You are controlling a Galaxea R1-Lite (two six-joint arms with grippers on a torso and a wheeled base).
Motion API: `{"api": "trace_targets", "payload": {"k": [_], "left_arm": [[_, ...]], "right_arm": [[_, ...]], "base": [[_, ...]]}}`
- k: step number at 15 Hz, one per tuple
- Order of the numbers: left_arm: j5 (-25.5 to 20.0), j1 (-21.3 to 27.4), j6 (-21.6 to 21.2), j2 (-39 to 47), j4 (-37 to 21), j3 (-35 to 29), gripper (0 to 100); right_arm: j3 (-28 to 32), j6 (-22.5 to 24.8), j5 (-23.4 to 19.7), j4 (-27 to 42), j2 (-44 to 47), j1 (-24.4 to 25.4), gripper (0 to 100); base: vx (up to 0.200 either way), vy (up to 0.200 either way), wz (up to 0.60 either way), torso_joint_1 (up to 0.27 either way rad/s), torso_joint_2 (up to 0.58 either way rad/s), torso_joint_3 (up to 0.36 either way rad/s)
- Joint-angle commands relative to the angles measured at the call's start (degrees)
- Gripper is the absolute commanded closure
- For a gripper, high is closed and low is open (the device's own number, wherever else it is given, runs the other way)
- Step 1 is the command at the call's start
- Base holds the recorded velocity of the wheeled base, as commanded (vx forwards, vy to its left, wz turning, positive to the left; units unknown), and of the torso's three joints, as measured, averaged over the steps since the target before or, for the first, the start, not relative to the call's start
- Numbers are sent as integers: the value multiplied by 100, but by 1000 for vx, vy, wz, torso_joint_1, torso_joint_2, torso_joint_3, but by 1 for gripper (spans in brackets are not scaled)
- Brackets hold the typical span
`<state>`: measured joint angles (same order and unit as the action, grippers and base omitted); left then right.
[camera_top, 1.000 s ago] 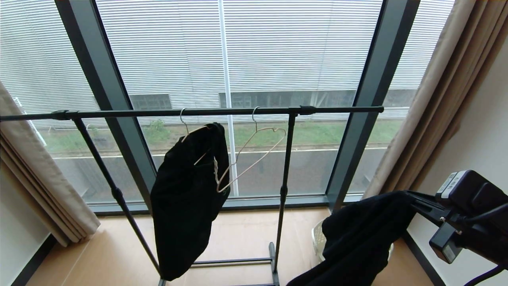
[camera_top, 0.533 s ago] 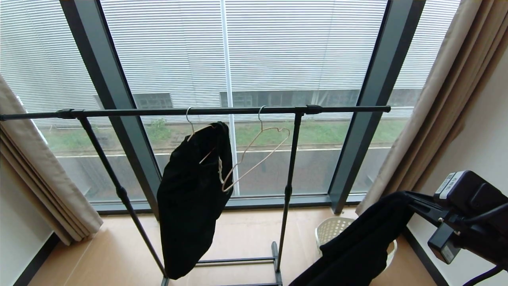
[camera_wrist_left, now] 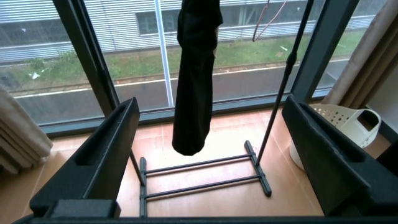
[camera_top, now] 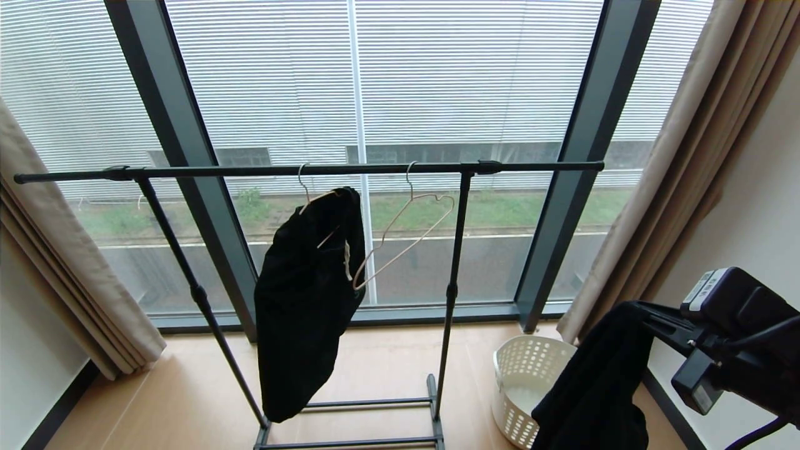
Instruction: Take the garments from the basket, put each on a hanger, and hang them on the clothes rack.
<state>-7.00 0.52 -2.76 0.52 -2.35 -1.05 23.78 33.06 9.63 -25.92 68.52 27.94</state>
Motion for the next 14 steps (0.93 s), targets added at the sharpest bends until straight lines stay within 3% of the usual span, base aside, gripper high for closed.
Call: {"api": "trace_targets", "payload": {"k": [1,4,7,9,11,13,14], "left_arm": [[-3,0,-6,9,-2,-1,0],[-12,53,-15,141,-11,-1,0],[14,141,-15,1090,-11,-1,0],[5,264,-32,1582,7,8,0],[-3,510,21,2795,402,-335,0],[5,528,100,3824,1149,-502,0],[49,545,179,4755,1791,-625,0]], "right_arm": [[-5,-28,4,-1,21,-8,100],[-58,-195,-31,17,30,-149,100],[-40,-1126,-251,-10,267,-166,100],[-40,-1241,-295,-71,267,-166,100],[-5,-1267,-286,-133,258,-78,100],[206,-1539,-251,-80,267,229,100],[531,-1733,-137,43,443,414,100]], "base": [[0,0,0,0,0,0],[0,0,0,0,0,0],[0,0,0,0,0,0],[0,0,0,0,0,0],[0,0,0,0,0,0],[0,0,0,0,0,0],[0,0,0,0,0,0]]}}
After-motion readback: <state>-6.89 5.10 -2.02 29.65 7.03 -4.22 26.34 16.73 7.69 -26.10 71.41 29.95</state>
